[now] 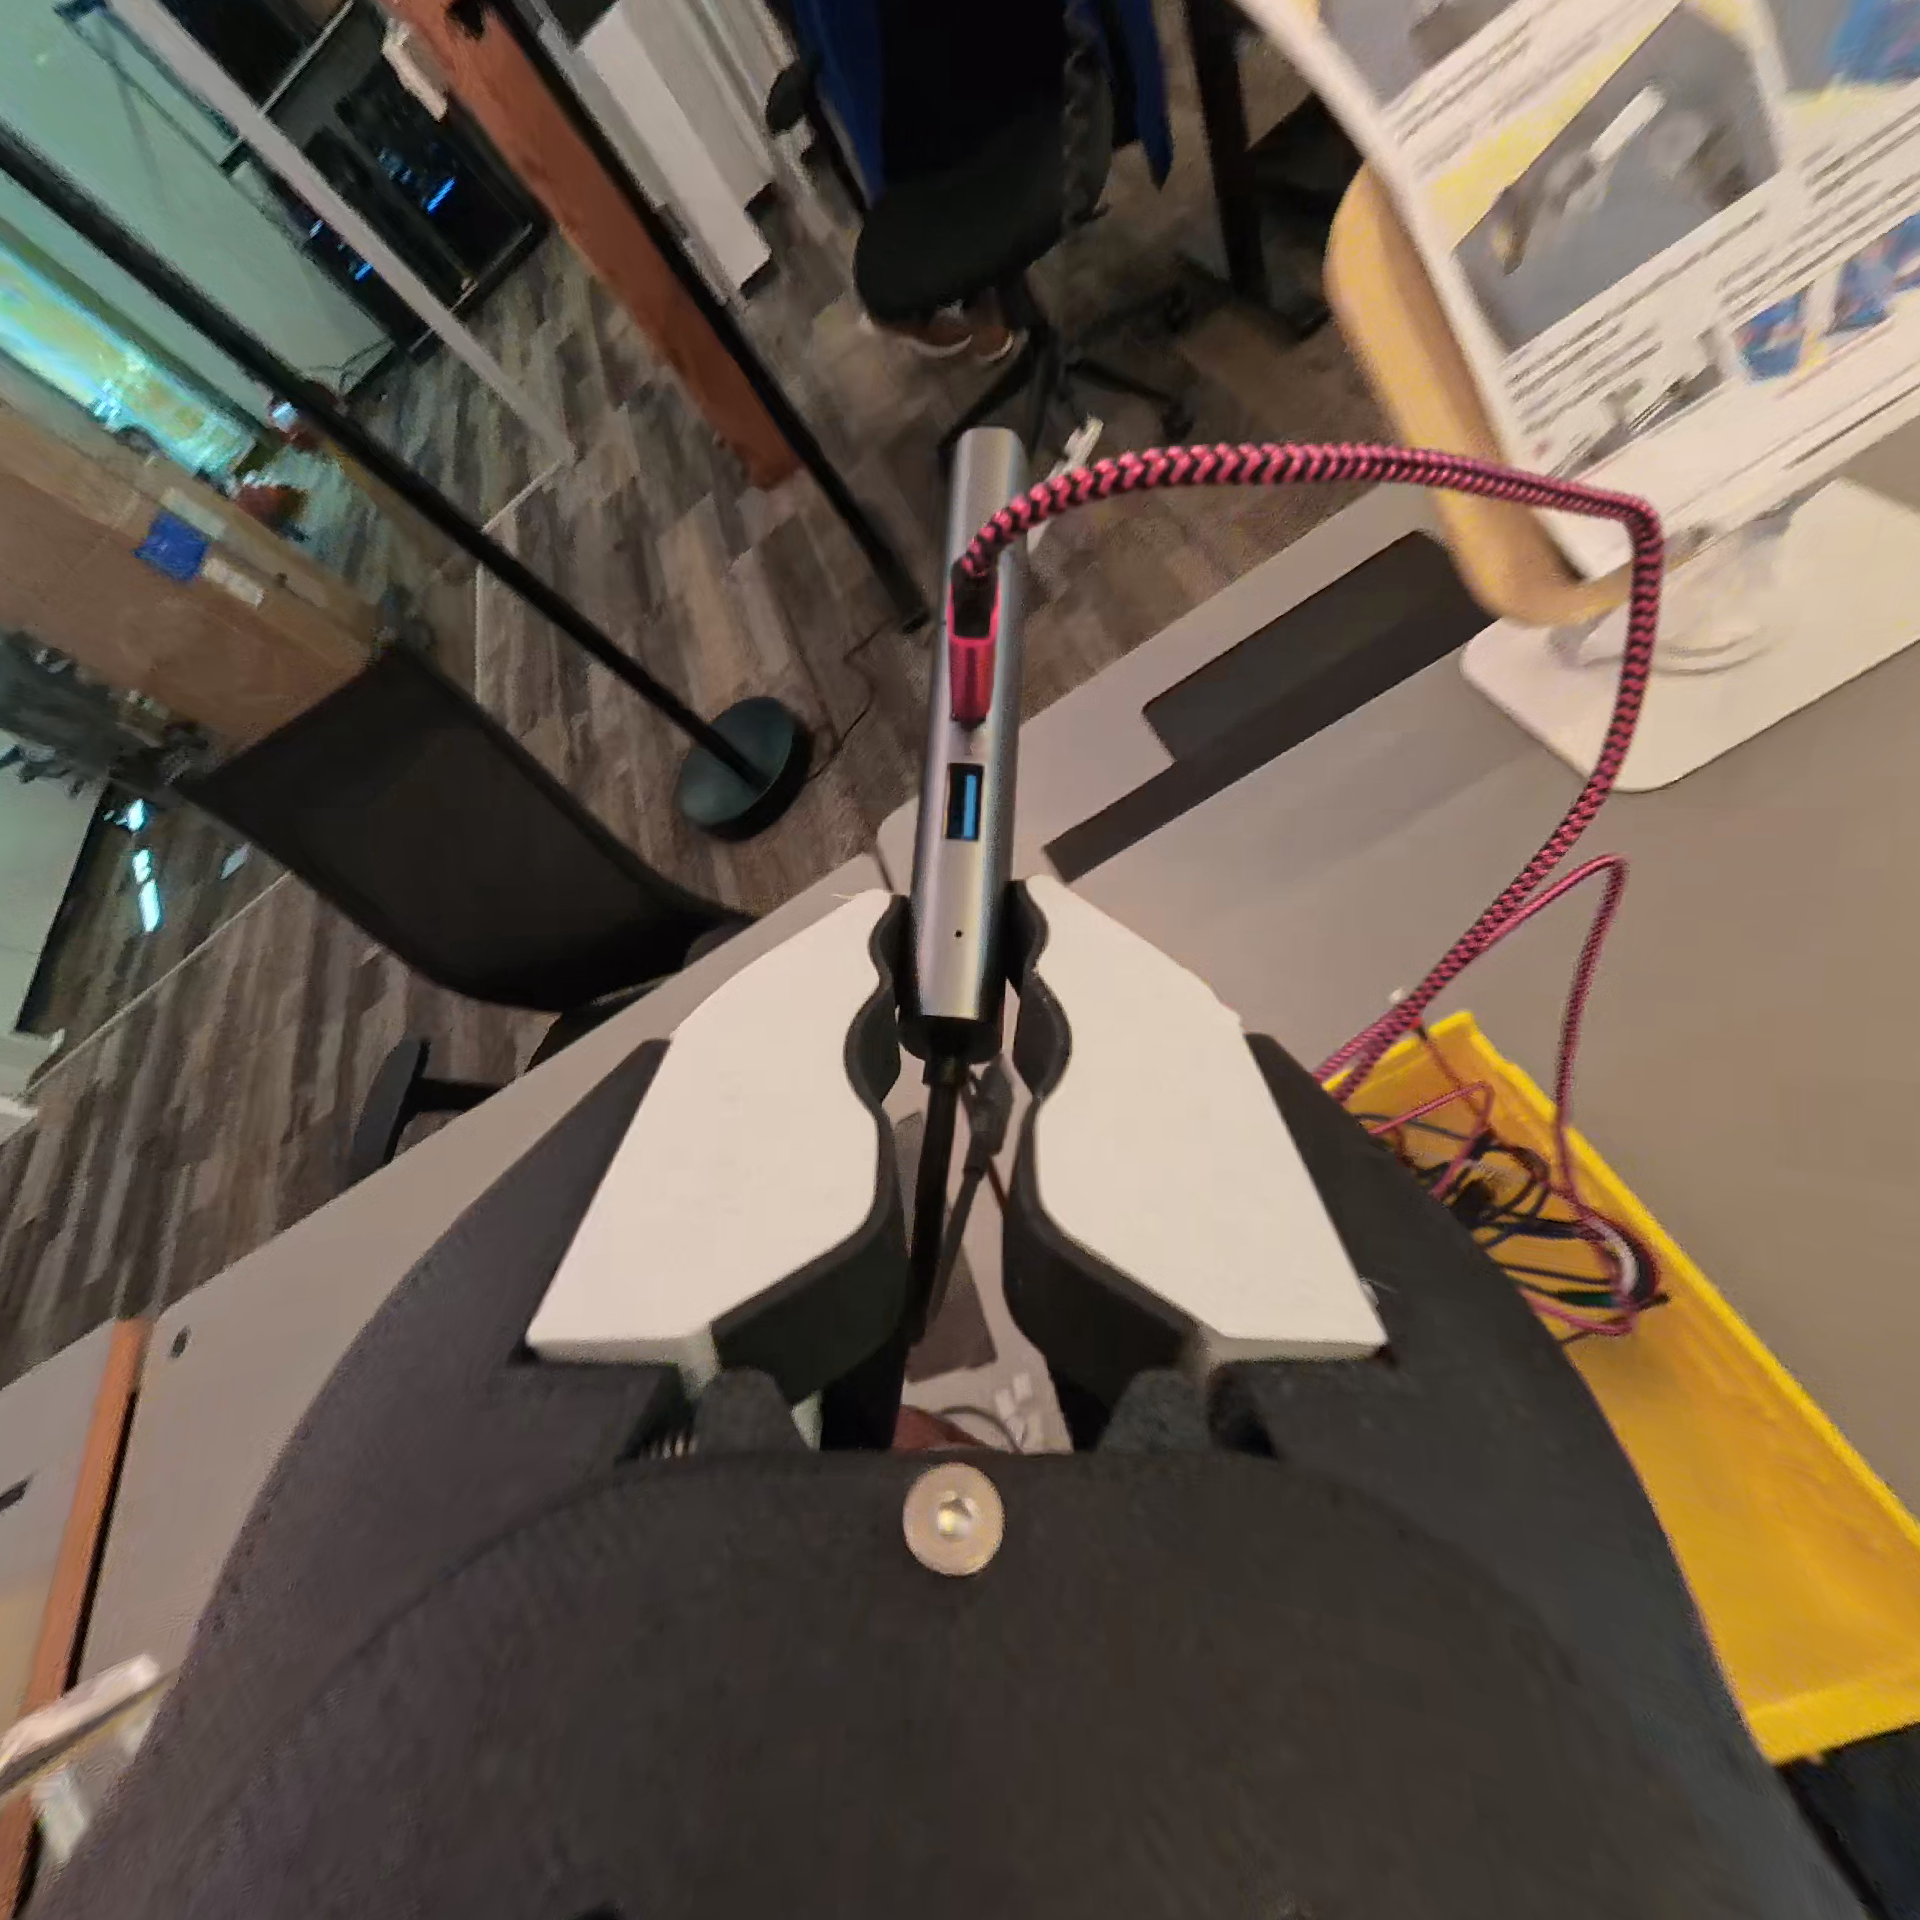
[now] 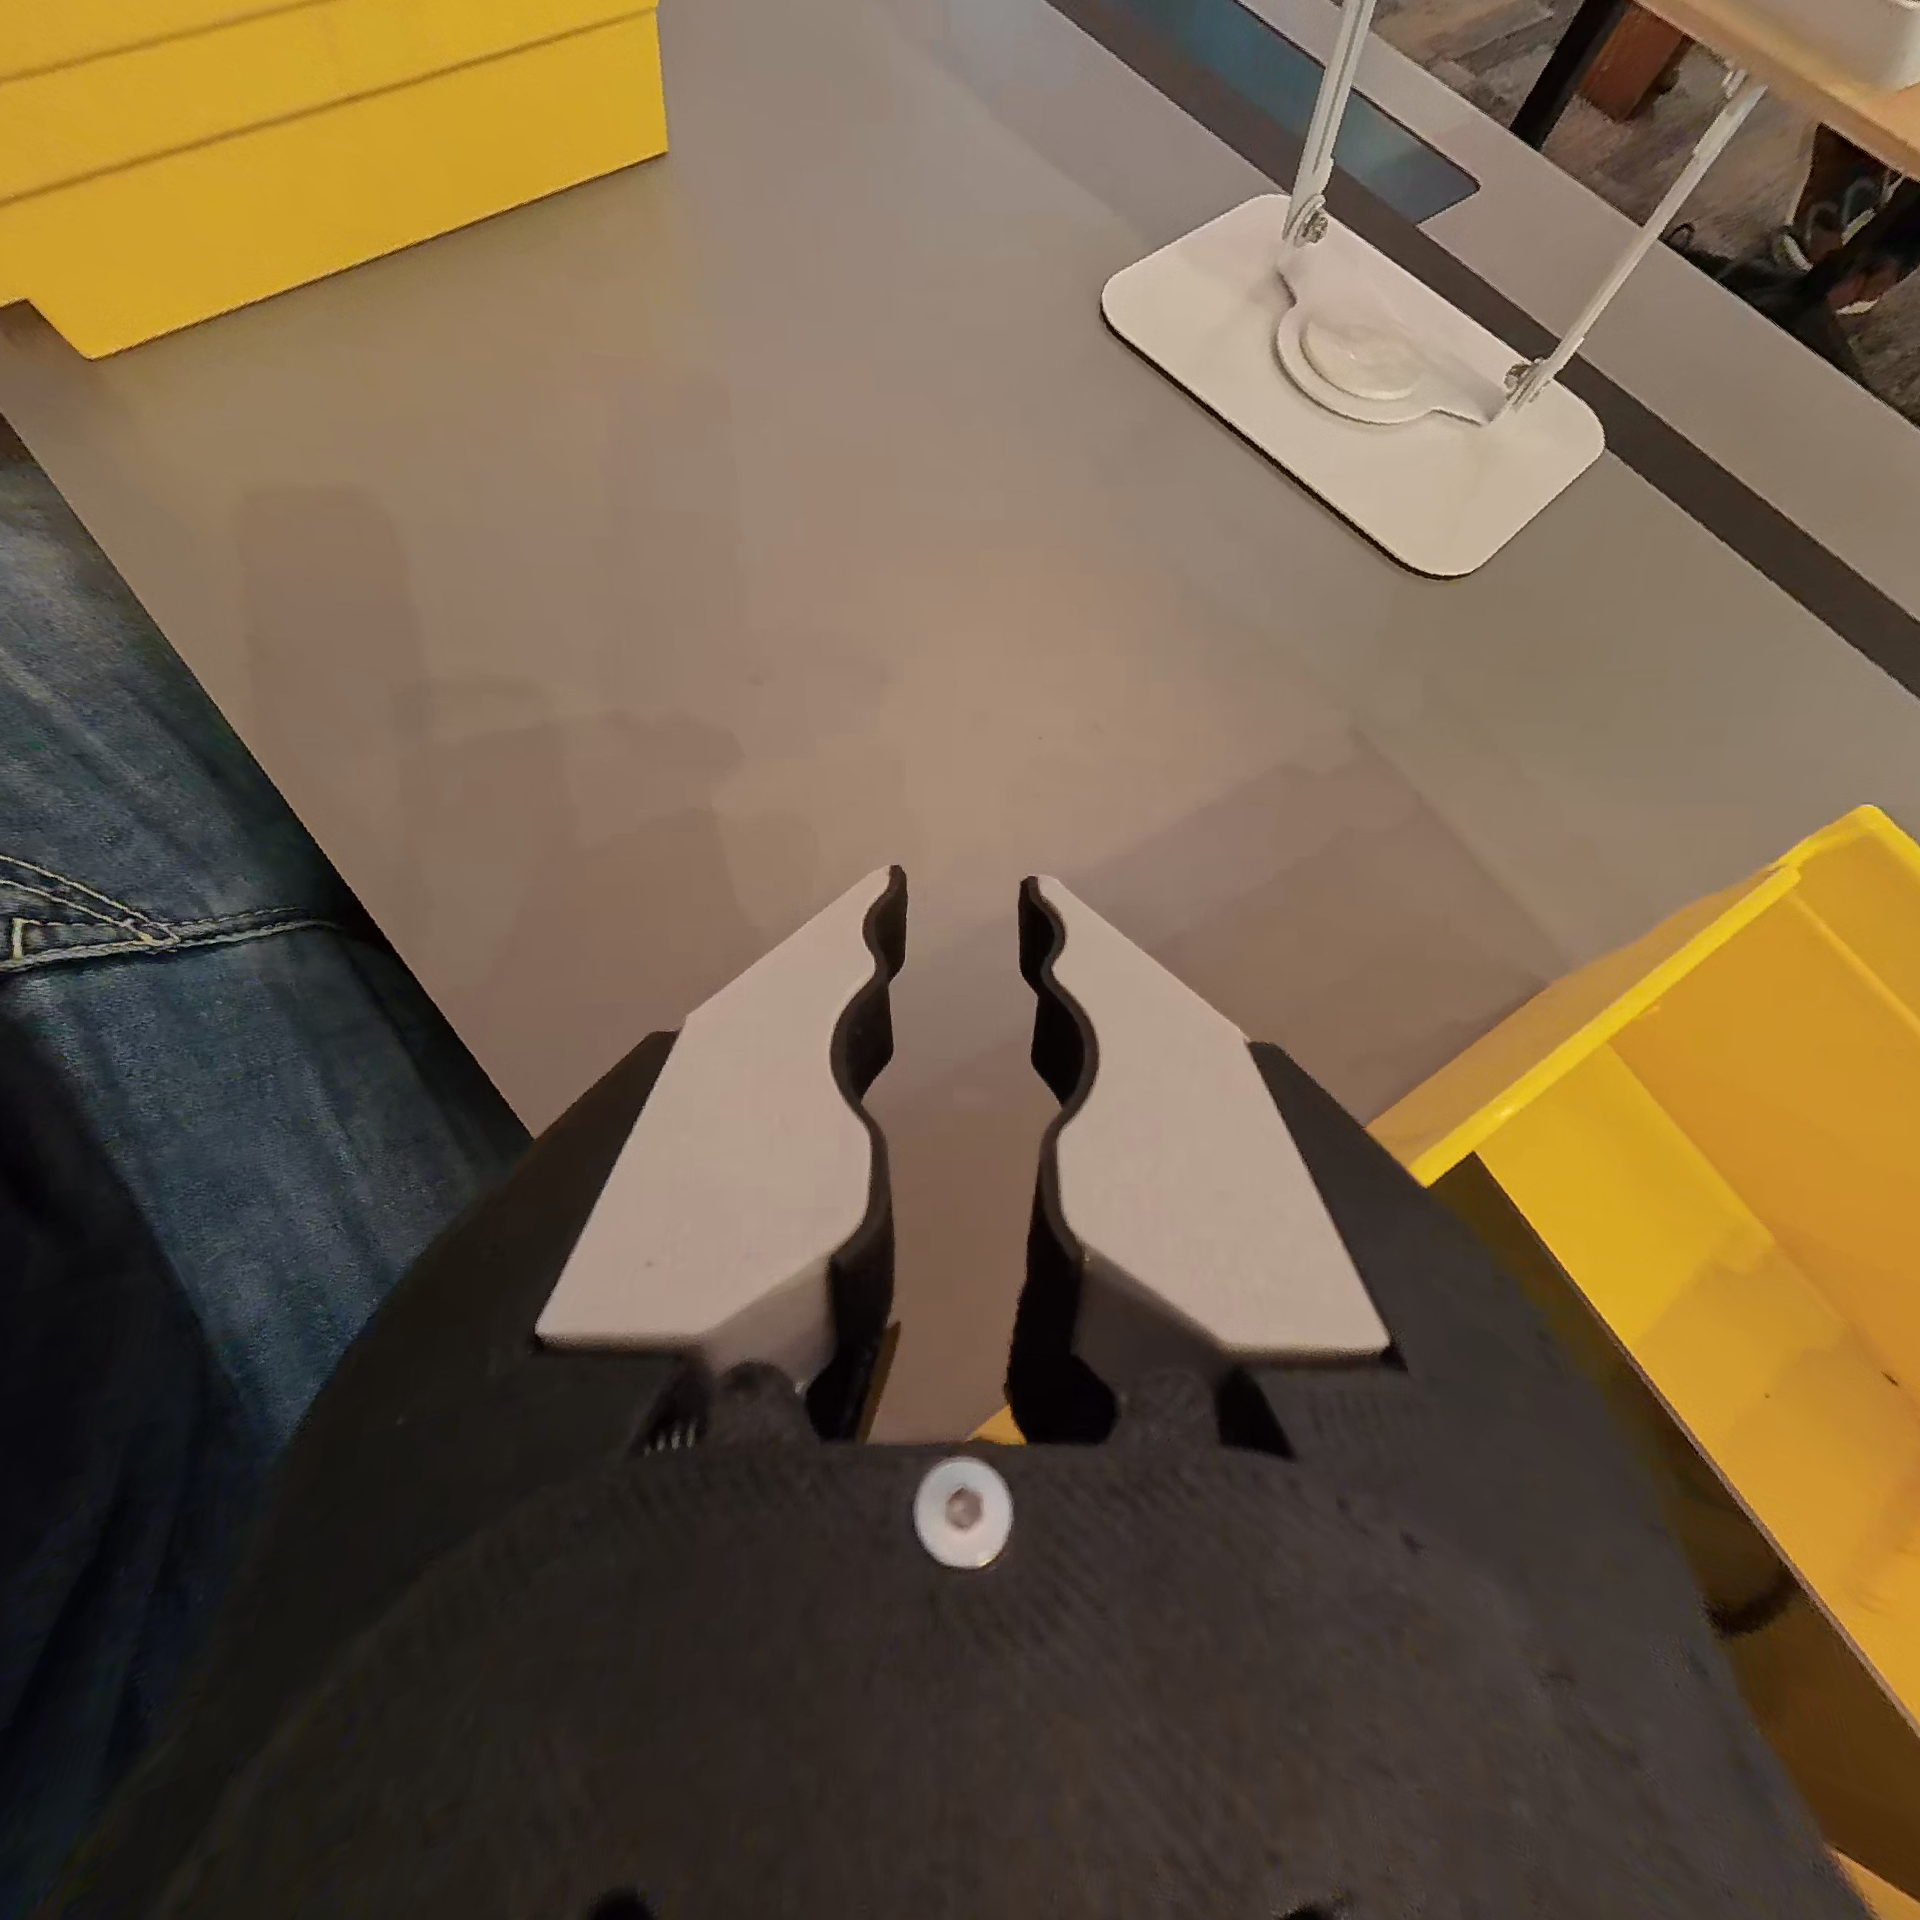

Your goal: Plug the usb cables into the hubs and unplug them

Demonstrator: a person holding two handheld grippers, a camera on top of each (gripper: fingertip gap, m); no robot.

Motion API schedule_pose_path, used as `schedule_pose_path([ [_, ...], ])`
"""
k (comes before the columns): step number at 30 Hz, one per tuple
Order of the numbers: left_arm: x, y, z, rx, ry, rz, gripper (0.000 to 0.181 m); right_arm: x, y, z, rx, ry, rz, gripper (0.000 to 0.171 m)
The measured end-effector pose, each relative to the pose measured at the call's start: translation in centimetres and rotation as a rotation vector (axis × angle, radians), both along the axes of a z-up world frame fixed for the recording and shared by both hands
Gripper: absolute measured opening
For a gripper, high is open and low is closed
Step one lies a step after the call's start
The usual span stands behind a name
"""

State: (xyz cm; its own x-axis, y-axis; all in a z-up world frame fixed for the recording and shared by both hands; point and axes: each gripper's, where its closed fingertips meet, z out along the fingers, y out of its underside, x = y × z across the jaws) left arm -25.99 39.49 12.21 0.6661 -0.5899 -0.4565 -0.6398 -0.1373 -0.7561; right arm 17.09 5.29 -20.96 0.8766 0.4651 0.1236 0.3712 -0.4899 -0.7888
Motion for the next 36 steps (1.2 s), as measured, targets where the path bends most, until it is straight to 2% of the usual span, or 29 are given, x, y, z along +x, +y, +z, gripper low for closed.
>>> schedule_pose_path([
  [4, 5.1, -1.5, 1.1, -0.018, -0.008, -0.109, 0.017, -0.4, -0.1, 0.0, -0.003, 0.023, 0.011, 0.02],
  [7, 11.3, -4.5, -1.2, -0.043, 0.068, -0.24, 0.017, -0.8, -0.2, 0.0, -0.008, 0.041, 0.022, 0.02],
  [11, 20.3, -9.8, -8.2, -0.13, 0.153, -0.44, 0.017, -1.1, -0.2, 0.0, -0.007, 0.049, 0.03, 0.02],
  [16, 28.5, -15.4, -19.6, -0.323, 0.209, -0.625, 0.017, -1.2, -0.4, -0.5, -0.015, 0.082, 0.034, 0.02],
  [22, 33.4, -19.4, -31.6, -0.509, 0.292, -0.684, 0.017, -1.4, -0.7, -1.9, -0.051, 0.105, 0.039, 0.02],
  [25, 34.1, -20.8, -35.4, -0.593, 0.314, -0.679, 0.017, -1.3, -0.9, -2.4, -0.062, 0.094, 0.035, 0.021],
  [29, 34.5, -21.2, -37.6, -0.622, 0.339, -0.672, 0.017, -0.7, -1.0, -3.4, -0.075, -0.023, 0.022, 0.02],
  [32, 34.7, -21.1, -37.6, -0.667, 0.325, -0.678, 0.018, 0.4, -1.1, -4.2, -0.101, -0.106, -0.019, 0.019],
  [36, 35.6, -22.8, -36.9, -0.827, 0.183, -0.769, 0.027, 1.6, -1.5, -4.3, -0.115, -0.11, -0.047, 0.019],
])
